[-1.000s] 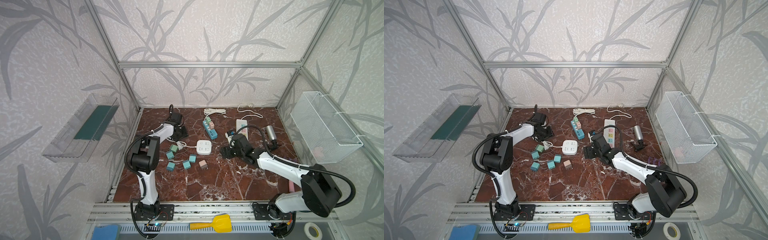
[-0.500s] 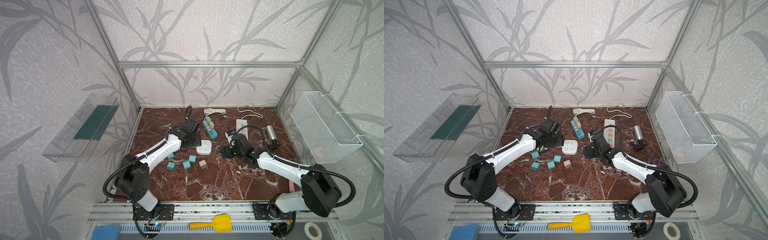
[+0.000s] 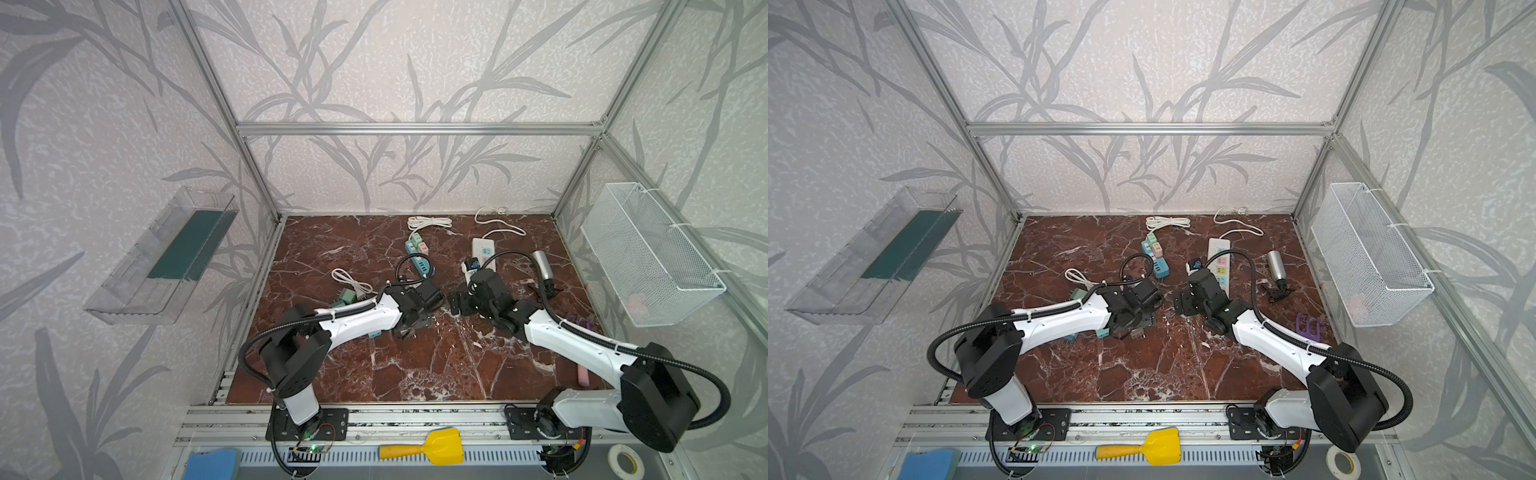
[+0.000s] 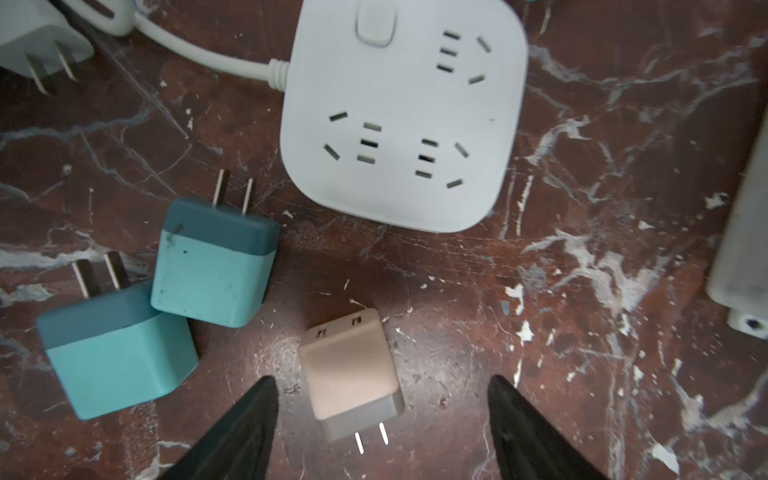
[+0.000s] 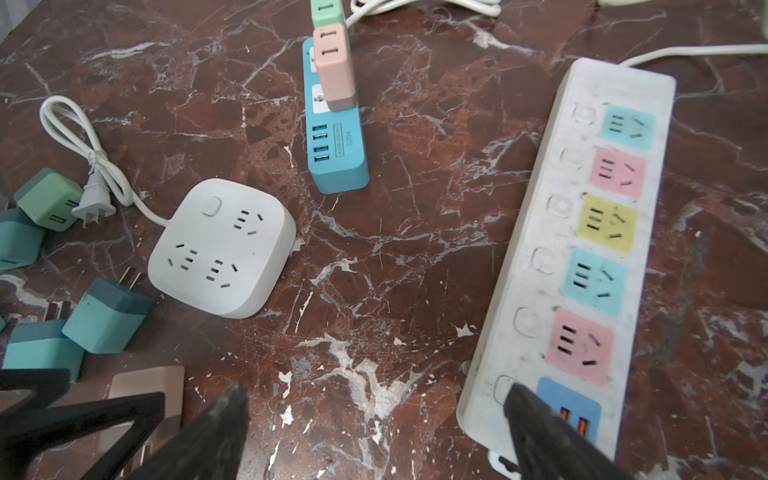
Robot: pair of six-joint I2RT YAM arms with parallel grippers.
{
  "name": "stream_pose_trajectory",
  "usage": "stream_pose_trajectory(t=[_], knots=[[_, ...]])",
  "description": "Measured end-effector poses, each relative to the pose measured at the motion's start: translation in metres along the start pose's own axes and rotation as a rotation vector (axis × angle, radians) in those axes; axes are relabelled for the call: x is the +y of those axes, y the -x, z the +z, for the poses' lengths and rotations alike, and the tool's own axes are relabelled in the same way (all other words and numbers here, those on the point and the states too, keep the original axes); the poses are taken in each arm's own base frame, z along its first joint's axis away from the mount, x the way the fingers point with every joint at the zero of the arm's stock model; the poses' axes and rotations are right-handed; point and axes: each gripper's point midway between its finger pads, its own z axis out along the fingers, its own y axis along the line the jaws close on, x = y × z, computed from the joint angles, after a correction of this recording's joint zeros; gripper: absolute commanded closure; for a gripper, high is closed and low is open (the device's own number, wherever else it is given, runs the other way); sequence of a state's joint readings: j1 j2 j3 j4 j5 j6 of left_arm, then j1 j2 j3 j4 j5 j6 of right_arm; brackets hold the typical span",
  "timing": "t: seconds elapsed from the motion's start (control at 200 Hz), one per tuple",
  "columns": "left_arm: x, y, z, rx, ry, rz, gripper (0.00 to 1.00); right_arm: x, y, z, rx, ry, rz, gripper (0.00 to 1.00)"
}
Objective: Insert the plug
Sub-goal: 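Grasp the tan adapter with the left gripper and lift it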
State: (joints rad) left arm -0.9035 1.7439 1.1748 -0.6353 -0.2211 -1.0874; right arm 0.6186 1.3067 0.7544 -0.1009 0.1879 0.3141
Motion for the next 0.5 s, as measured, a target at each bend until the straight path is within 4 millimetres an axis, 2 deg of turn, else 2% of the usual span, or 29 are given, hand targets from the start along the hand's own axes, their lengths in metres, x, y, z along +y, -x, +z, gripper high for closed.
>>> stream_pose_trajectory(t=[0.165,0.34,0.5], knots=[[-0.004,-0.01,0.008,0.014,0.037,-0.021,0.23,-0.003,-0.002,0.001,0.002,-0.015,0.002,0.05],[-0.011,-0.01,0.016,0.019,0.081,-0.03,0.35,0.0,-0.003,0.001,0.006,0.004,0.003,0.08],[-0.01,-0.01,0.017,0.025,0.102,-0.027,0.36,0.002,-0.003,0.001,0.008,0.013,0.008,0.09]])
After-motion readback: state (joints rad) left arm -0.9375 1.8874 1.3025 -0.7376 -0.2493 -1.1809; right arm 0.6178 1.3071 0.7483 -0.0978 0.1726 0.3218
